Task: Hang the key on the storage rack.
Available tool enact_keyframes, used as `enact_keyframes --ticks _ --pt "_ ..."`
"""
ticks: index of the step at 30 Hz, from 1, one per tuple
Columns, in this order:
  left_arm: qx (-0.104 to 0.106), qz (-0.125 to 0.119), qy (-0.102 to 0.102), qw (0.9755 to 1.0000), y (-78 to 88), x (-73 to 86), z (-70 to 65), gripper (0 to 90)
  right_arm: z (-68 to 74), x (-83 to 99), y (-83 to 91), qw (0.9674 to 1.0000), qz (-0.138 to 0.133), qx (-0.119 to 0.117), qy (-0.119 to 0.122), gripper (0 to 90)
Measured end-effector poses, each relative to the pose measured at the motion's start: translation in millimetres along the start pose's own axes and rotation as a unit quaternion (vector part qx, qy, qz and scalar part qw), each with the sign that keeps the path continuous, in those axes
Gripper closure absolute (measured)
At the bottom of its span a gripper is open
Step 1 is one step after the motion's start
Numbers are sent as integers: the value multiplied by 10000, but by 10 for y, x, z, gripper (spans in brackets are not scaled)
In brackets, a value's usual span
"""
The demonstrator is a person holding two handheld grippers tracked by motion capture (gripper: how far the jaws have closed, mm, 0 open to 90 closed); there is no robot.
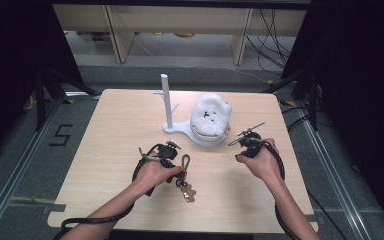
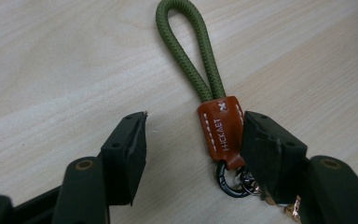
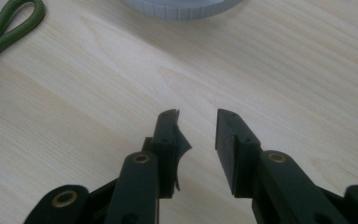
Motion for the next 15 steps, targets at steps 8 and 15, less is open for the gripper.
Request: enact_keyframes --ticks 8,15 --pt "-30 58 24 10000 -1 -41 -21 409 -7 -17 22 10000 -15 23 26 698" --pt "28 120 122 9999 -55 -37 -62 401 -13 -9 11 10000 -4 3 46 696"
Point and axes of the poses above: each handheld gripper's, and its own axes: y roughly backward along the jaws, x roughly out of its underside, z roughly to its left, the point moved 5 cm from there along -y, roughly forward along the jaws, and after that the axes turned 7 degrees about -y, right-handed, at the moved point
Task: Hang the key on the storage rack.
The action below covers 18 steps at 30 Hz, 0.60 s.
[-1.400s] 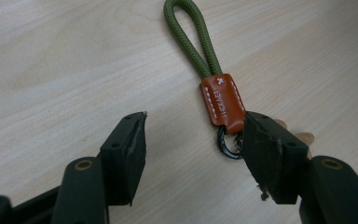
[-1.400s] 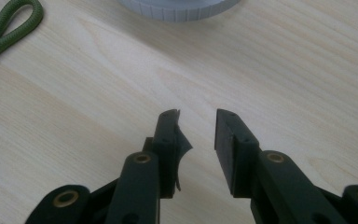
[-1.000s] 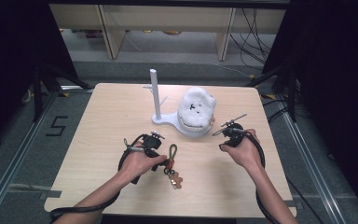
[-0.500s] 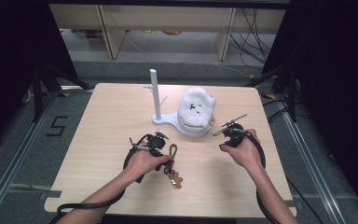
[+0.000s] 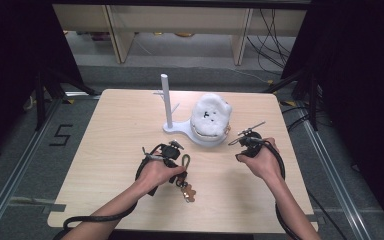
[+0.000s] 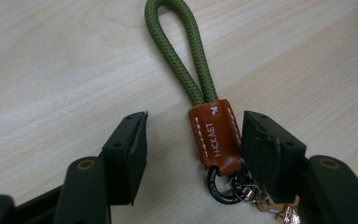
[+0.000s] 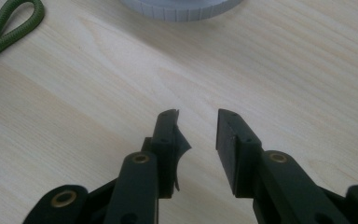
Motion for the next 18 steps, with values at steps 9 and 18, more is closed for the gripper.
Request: enact_keyframes --ticks 9,18 --pt "-17 51 -98 9999 -13 -16 -20 446 -16 -1 4 10000 -1 14 -26 693" --pt "-210 173 -439 9987 9 13 20 655 -22 -1 0 10000 -14 53 -35 690"
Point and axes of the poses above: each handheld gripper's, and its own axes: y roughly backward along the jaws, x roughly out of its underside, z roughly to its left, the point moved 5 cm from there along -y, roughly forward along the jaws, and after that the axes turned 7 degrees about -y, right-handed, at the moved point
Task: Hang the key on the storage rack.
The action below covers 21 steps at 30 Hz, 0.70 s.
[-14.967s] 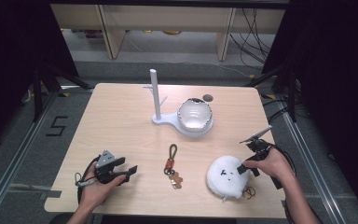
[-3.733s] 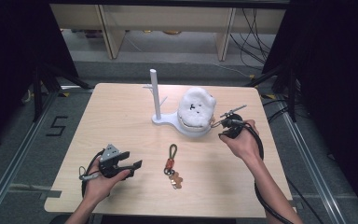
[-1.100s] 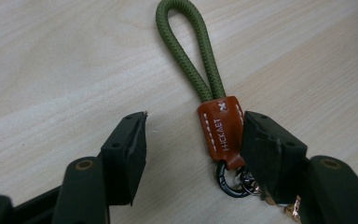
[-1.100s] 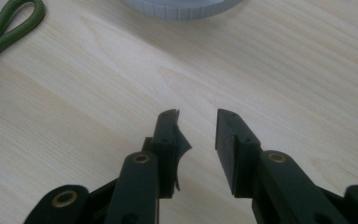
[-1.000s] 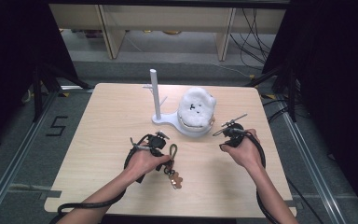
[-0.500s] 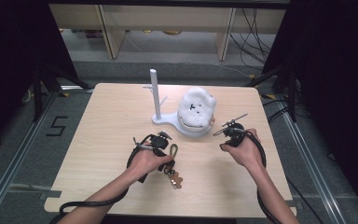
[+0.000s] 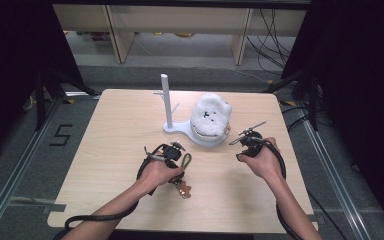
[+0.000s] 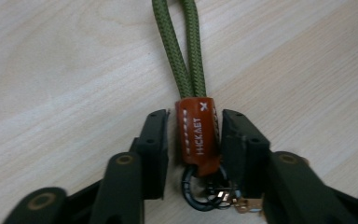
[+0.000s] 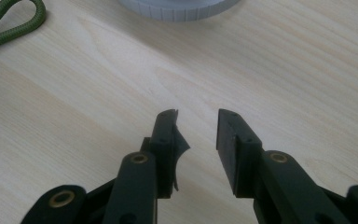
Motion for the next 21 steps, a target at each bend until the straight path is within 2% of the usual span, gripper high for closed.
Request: enact_keyframes --ticks 1,4,5,7,10,12,13,14,15,16,17,21 --pt "-10 27 -95 10000 5 2 18 657 -3 1 -2 10000 7 34 -16 690" --pt "-24 49 -149 9999 11 11 22 662 -7 4 4 10000 -21 -51 29 690" --pt "-9 121 -259 9996 20 18 33 664 -5 6 2 10000 -8 -58 27 690" --pt "-5 58 -102 9999 9 11 13 664 -6 7 -1 10000 -13 -61 30 690" --pt "-1 111 -181 9998 14 9 30 660 -6 7 -3 10000 -13 -55 27 688" --pt "-9 158 -103 9998 15 15 22 657 1 12 5 10000 26 -59 -32 687" --pt "0 314 -223 9993 32 27 43 645 -2 10 6 10000 13 -51 -19 686" --pt "13 334 -191 9993 34 26 42 625 -4 10 8 10000 12 -45 -17 685" --pt "33 276 -36 9996 24 27 28 611 -5 9 10 10000 9 -53 -16 685" --pt "71 329 77 9994 27 34 19 588 -7 8 11 10000 7 -48 -19 685" --pt "16 362 -191 9992 34 27 67 581 -8 7 12 10000 0 -55 -13 684" --pt "-78 366 -213 9991 30 24 51 596 -6 5 10 10000 -2 -50 -14 683"
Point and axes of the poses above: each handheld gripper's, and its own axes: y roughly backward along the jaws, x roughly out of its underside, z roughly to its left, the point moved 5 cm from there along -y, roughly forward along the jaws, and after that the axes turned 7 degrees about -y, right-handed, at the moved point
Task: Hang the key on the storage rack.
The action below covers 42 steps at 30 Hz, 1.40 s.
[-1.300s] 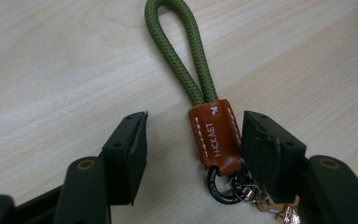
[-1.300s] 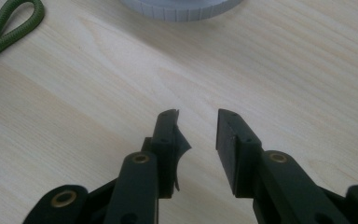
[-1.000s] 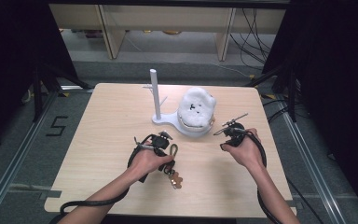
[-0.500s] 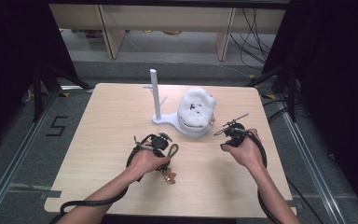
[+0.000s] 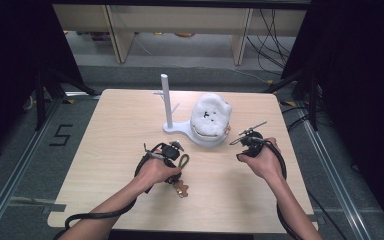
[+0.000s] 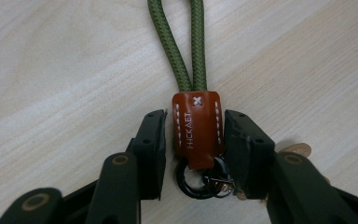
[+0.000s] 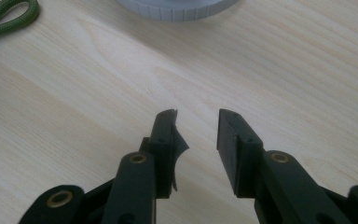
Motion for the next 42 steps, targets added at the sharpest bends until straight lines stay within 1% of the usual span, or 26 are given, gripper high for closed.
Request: enact_keyframes --ticks 1,2,5,6,10,11,12,13,14,15,17,18,19,20,21,22,23,24,30,31,33,34,36,39,41,42 --pt "-46 20 -48 10000 -1 4 -5 608 1 0 -2 10000 3 -7 0 683" --pt "-132 39 -225 9997 2 -2 12 626 -2 -4 -10 10000 -41 -16 34 682" --pt "-193 76 -311 9993 0 -6 9 653 3 -4 -10 10000 -41 -22 42 682" --pt "-181 118 -324 9992 1 -7 7 654 4 -3 -9 10000 -26 -16 51 682" --pt "-194 264 -549 9980 0 -30 10 661 5 2 -10 10000 -28 -17 53 681" --pt "-153 321 -456 9983 -3 -33 -8 661 3 3 -10 10000 -27 -17 47 681" --pt "-140 357 -464 9982 -2 -34 -8 661 5 8 -4 10000 -2 -15 2 682" --pt "-150 417 -671 9968 4 -45 20 660 8 12 3 10000 12 -11 -11 681" --pt "-149 354 -636 9972 -13 -54 12 660 -2 10 -2 10000 -14 -19 25 681" --pt "-133 443 -726 9963 -6 -58 21 659 -11 10 -5 10000 -20 -15 39 681" --pt "-115 527 -795 9954 -2 -65 24 659 -18 13 -9 10000 -25 -19 51 680" --pt "-109 557 -847 9948 -3 -71 29 658 -8 20 -5 10000 23 -19 -25 679" --pt "-103 510 -815 9953 -16 -75 19 658 -16 14 -12 10000 -15 -29 31 679" --pt "-109 540 -838 9950 -16 -77 20 658 -6 21 -5 10000 26 -36 -7 678" --pt "-117 583 -950 9937 -14 -82 23 659 -13 15 -10 10000 -8 -44 50 678" --pt "-131 607 -980 9932 -13 -83 20 660 4 20 -8 10000 13 -56 -57 678" --pt "-139 587 -1000 9932 -19 -87 14 661 -9 13 -8 10000 -20 -39 42 678" --pt "-131 591 -994 9932 -20 -88 11 662 -8 13 -7 10000 -21 -40 41 678" --pt "-74 728 -1180 9903 -7 -105 19 670 -14 17 -1 10000 -28 -55 28 678" --pt "-63 733 -1208 9899 -4 -107 23 673 -9 23 6 10000 -10 -42 -44 678" --pt "-49 768 -1258 9891 5 -102 30 676 -18 27 7 10000 -13 -55 -35 678" --pt "-57 780 -1282 9887 7 -96 34 677 -33 23 6 10000 -44 -36 32 678" --pt "-30 767 -1258 9891 14 -80 35 678 -39 26 10 10000 -51 -31 22 678" --pt "2 806 -1337 9877 59 -61 64 679 -40 32 24 10000 -37 -30 -19 678" --pt "63 729 -1290 9889 79 -55 68 678 -41 34 28 10000 -58 -36 -8 677" --pt "92 798 -1310 9881 106 -50 77 678 -39 32 27 9999 -89 -50 4 677"
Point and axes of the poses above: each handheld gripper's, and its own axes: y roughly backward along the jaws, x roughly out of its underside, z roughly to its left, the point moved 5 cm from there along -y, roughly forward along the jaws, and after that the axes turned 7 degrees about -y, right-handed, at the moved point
